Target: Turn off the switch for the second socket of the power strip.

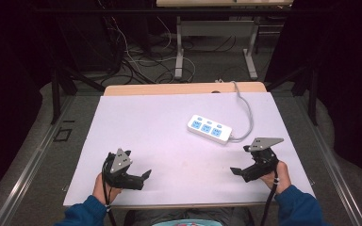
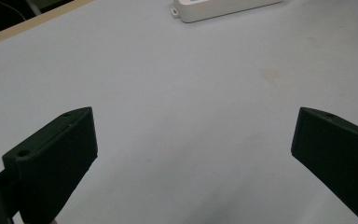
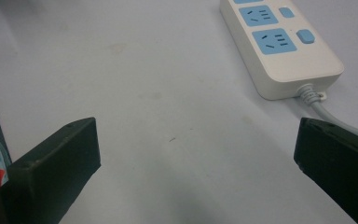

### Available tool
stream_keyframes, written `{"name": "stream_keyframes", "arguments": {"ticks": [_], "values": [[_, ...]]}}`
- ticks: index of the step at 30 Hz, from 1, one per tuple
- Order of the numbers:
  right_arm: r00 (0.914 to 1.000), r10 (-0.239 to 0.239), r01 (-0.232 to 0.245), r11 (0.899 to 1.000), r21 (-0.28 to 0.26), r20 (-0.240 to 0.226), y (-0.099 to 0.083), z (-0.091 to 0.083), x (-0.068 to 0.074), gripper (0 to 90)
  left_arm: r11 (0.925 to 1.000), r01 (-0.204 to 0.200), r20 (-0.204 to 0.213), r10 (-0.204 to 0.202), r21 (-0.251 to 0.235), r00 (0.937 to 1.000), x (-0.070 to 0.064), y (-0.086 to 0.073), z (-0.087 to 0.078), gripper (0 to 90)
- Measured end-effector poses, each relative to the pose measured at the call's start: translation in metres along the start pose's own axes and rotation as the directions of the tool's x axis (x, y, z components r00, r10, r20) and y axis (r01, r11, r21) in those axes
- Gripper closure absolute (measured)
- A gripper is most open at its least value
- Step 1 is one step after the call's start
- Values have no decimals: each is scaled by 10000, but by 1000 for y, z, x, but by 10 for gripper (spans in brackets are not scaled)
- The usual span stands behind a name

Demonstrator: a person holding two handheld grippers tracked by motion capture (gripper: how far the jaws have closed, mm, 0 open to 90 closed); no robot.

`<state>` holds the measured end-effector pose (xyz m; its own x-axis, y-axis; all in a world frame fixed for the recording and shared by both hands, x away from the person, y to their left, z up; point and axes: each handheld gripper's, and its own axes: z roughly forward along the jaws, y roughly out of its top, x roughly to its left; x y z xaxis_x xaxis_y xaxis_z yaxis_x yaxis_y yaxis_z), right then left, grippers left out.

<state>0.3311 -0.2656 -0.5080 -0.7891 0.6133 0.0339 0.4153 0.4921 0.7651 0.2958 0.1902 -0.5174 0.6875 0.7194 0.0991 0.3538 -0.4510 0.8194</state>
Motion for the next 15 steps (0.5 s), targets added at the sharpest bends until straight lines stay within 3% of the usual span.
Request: {"name": "stream_keyframes", "arguments": {"ticks": [5,15], "values": [[9999,33,-30,9998,-179,160,6,6,-5,0,10000,-24,63,23,42,10000,0,0,2,1],[9999,-39,39,10000,6,-128,19,22,-10,0,10000,-29,61,29,50,10000,1,0,3,0]]}}
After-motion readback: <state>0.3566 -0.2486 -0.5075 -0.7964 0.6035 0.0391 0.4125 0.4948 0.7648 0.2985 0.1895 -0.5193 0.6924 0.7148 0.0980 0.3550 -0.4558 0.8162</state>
